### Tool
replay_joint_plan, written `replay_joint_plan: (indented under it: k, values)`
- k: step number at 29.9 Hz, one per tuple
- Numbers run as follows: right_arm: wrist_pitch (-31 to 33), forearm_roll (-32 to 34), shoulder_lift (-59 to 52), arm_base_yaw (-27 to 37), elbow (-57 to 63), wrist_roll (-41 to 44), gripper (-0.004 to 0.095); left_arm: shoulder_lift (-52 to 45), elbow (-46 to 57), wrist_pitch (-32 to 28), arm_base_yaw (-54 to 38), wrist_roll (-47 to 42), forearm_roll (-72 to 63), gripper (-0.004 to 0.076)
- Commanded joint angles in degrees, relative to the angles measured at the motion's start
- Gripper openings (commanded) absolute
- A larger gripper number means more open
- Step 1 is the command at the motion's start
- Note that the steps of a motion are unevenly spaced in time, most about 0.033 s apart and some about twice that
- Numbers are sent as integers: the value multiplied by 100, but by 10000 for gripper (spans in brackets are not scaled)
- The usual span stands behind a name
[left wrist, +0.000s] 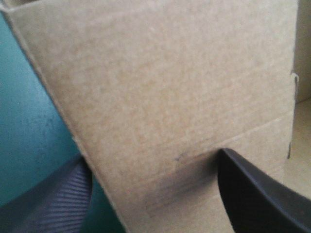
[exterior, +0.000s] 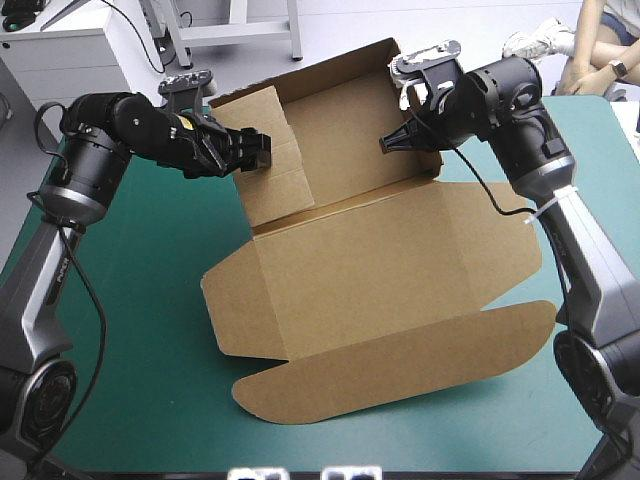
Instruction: Fold the box
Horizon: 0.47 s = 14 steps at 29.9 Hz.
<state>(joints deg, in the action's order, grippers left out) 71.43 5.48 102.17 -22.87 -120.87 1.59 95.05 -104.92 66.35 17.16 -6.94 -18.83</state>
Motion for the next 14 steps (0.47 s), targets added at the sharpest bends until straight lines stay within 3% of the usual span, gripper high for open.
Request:
replay_joint_plan:
  k: [1,14]
  values:
    - [-40,-279,-389,-78,-210,39,-13,-131,-164,-77,23,-73,-160,515]
    - [-28,114,-551,-78,-210,114,-13,-126,-164,95,23,-498,599,502]
